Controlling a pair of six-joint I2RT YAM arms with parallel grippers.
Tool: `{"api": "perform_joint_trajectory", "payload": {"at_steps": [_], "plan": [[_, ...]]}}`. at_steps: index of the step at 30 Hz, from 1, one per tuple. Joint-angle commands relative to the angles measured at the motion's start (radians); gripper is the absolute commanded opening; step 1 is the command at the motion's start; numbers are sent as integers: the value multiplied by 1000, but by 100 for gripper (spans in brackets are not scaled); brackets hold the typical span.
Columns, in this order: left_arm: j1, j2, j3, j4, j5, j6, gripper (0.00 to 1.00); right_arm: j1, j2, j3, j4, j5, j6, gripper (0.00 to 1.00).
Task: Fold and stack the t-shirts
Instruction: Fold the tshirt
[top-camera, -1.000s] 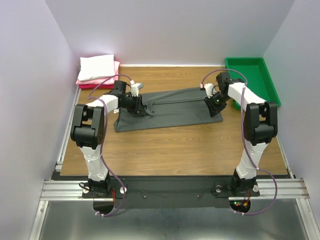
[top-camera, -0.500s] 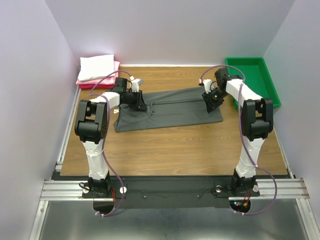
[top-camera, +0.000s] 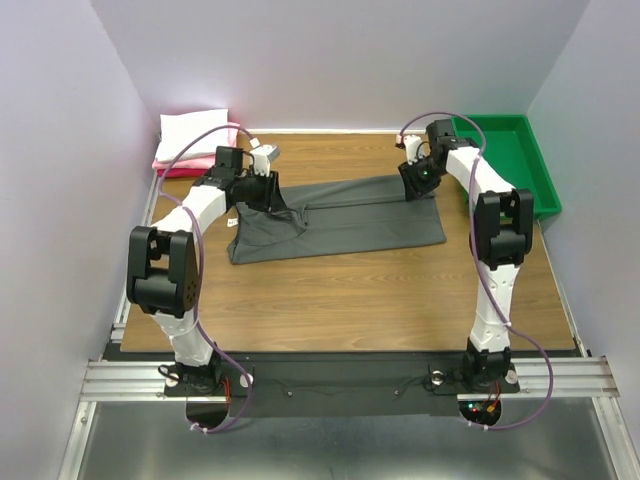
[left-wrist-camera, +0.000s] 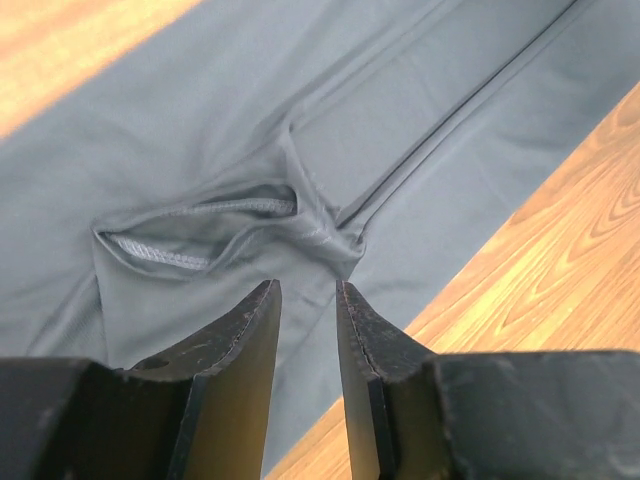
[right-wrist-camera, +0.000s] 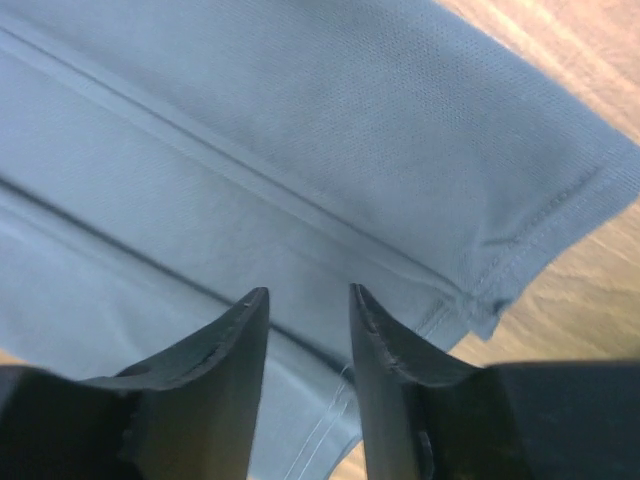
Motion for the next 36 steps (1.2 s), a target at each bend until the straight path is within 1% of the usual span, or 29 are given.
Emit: {"api": "perform_joint_trajectory", "payload": {"at_steps": [1,7,15,21,26,32,36], "plan": [[4,-2,-44,-15,-25,10,40,-9,37,33,56,40,6,45],[4,15,-57,-1,-19,-1,40,-9,61,10,111,95,-19,46],[6,27,-51,-4,-19,11,40,-9,10,-1,119,64,-25,41],[4,65,21,-7,-18,22,40,-9,19,3,120,94,-74,39],[-8,120,122,-21,-5,30,40,-8,21,27,123,69,-79,38],[-48,217,245,-24,-12,4,40,-9,2,50,122,57,-92,37],[-88,260,304,-26,-28,11,41,-9,7,53,123,87,-121,38]]}}
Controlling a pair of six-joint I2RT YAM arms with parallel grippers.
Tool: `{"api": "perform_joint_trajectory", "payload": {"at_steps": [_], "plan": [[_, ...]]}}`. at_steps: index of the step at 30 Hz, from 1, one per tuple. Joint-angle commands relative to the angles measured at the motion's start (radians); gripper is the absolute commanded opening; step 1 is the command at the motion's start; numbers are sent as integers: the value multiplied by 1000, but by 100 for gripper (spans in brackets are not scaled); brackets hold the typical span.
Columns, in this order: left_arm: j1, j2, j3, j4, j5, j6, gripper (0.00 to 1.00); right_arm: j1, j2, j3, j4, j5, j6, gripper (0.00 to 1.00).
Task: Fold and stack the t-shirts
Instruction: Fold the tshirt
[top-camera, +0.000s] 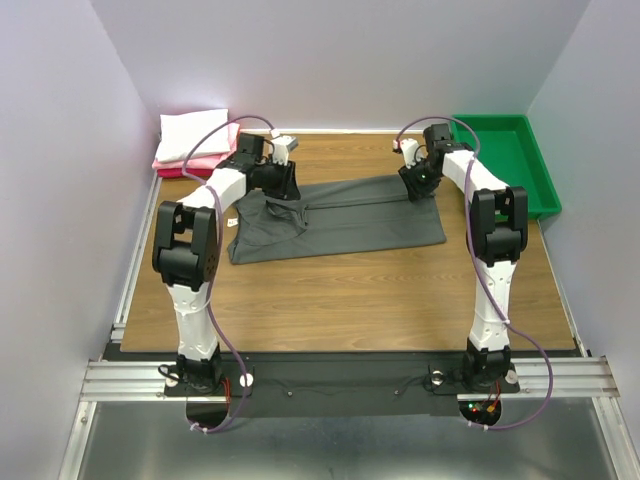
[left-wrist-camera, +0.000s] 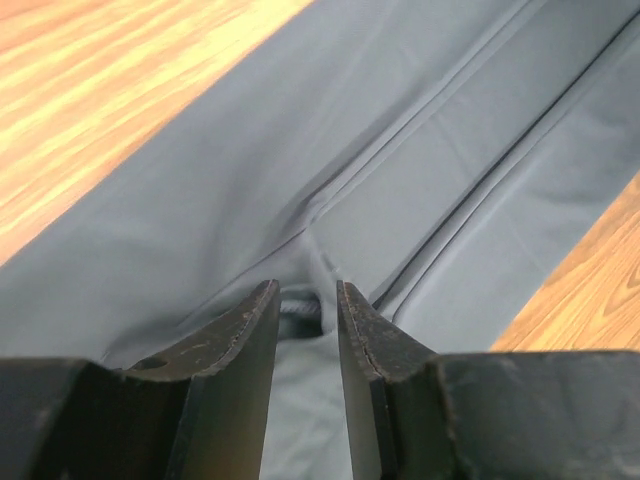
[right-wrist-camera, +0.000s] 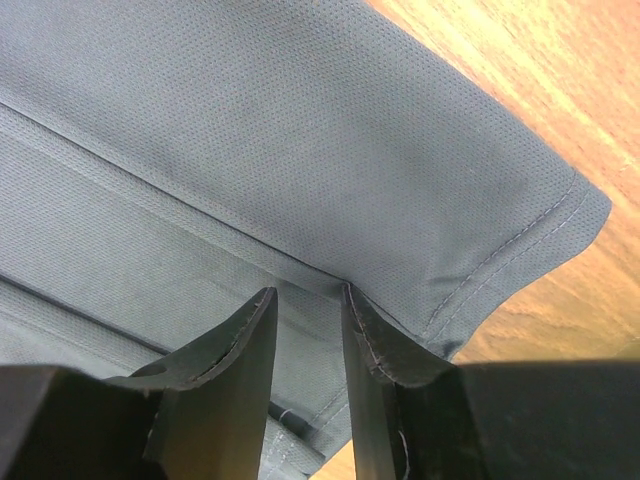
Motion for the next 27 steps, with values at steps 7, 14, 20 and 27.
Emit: {"api": "perform_joint_trajectory", "payload": {"at_steps": [7,14,20,27], "plan": [[-87,90,115,-21,-81,41,43,-8,-70,59,42,4,-55,42],[-108,145,146,-30,-134,73,44,-9,-87,90,45,16,-77,45],[-108,177,175,-44,-150,80,44,-15,-60,92,49,42,-105,45],[-118,188,191,-61,-148,91,43,-20,-64,23,48,54,-142,44]]}}
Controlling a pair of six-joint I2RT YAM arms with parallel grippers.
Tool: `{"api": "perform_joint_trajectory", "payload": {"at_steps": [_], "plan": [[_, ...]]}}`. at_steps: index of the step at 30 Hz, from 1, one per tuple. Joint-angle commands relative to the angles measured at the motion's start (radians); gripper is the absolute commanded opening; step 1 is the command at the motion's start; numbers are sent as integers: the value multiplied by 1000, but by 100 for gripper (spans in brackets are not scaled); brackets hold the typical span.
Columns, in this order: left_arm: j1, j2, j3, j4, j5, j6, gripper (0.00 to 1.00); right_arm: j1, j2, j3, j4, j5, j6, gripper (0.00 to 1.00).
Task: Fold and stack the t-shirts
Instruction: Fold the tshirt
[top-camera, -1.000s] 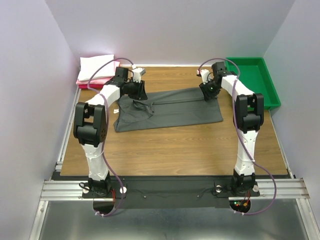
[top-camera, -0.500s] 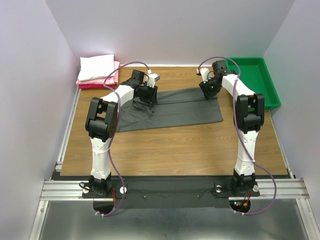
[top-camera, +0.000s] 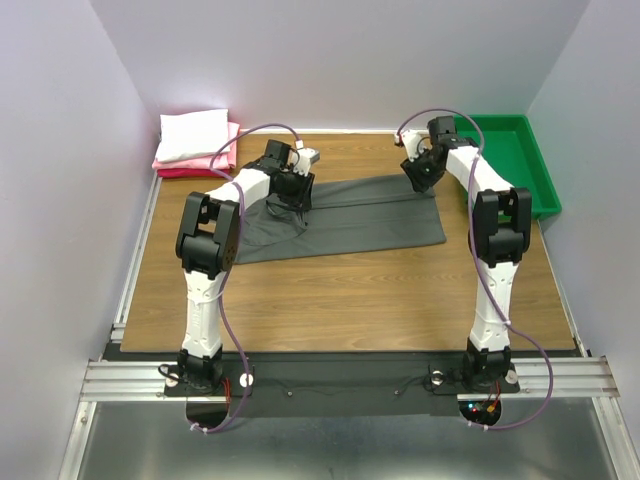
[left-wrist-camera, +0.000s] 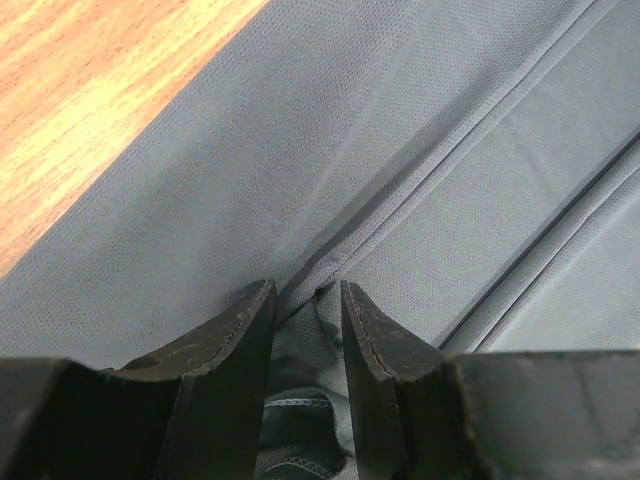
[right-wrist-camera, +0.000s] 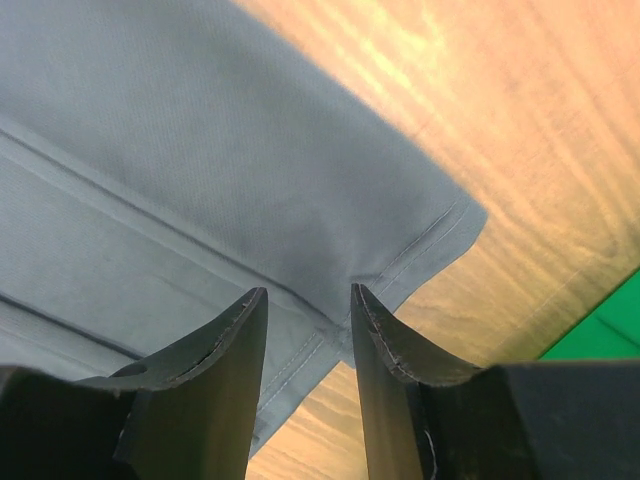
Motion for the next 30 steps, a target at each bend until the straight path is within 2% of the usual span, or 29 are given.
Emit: {"api": "perform_joint_trajectory", "payload": {"at_steps": [1,13,20,25,26,29,30], "plan": [[-11,-5,54,-17,-1,24,43,-12,-49,-36,27,22,-42,44],[-13,-25,40,-31,-1,34,28,-47,-40,-68,28,28,-76,41],[-13,-33,45,-37,0,38,21,-46,-34,-59,30,22,-81,31],[-13,-40,43,-37,5,34,12,-47,-38,-60,28,25,-84,17],[-13,-43,43,-37,3,36,10,-47,-41,-60,28,23,-84,10],[-13,-60,42,-37,2,34,3,-47,-61,-65,28,23,-82,1],[-13,-65,38,-40,0,36,1,-47,-67,-65,28,23,-82,1]]}}
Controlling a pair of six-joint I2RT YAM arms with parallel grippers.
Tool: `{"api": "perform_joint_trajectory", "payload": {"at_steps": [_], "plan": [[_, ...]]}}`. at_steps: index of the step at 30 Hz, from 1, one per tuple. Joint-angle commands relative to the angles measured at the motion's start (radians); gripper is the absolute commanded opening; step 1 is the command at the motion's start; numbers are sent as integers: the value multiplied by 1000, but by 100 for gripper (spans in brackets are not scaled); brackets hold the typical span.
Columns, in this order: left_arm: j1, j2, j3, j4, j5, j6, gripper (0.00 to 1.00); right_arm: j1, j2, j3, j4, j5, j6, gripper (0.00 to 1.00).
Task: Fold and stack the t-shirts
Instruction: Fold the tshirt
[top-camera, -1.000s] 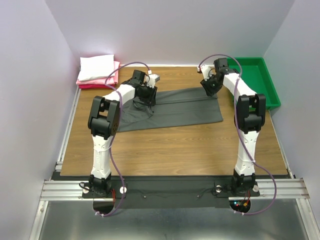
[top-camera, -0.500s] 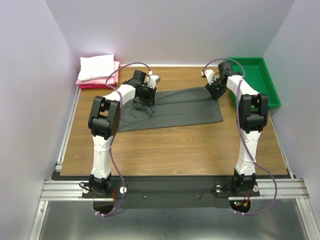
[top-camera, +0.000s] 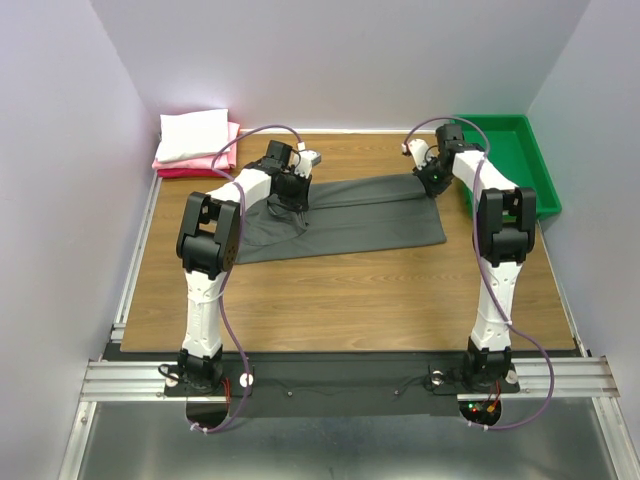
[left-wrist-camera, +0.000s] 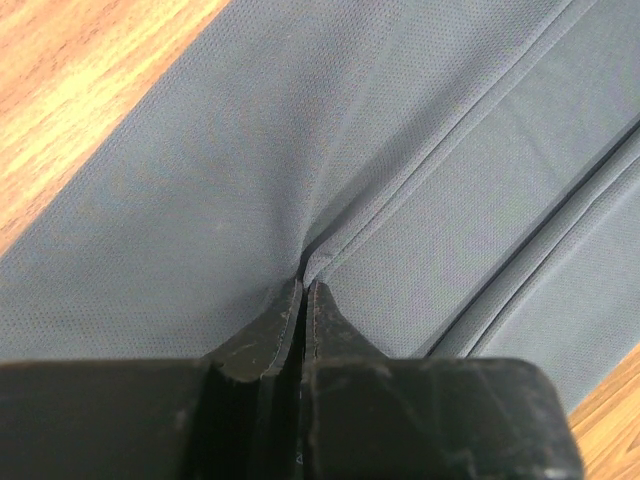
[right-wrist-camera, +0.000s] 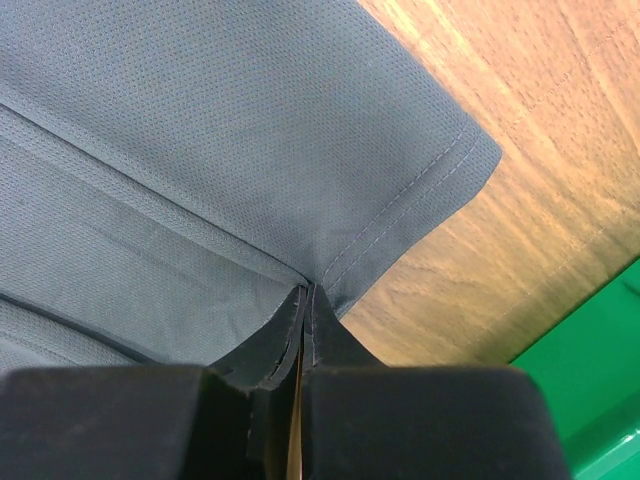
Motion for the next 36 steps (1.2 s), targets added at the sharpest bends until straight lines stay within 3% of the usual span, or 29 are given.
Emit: {"api": "perform_joint_trajectory", "payload": {"at_steps": [1,18,22,26,31,36], "plan": [[-6,-70,34,-13,4,15,0,-3,-80,9,27,-3,-6,1],[-8,-152,-68,-16,3,45,0,-5,-151,-105,27,8,-38,1],[-11,-132,-60,-31,9,55,15,-6,-118,-92,27,11,-35,5],[-12,-129,-51,-57,27,73,31,-6,-129,-101,27,6,-30,29],[-12,-193,-65,-73,98,123,41,-6,-190,-125,24,-23,-10,31],[-25,-227,-66,-119,115,183,41,-6,-256,-170,15,-43,-21,30]]}}
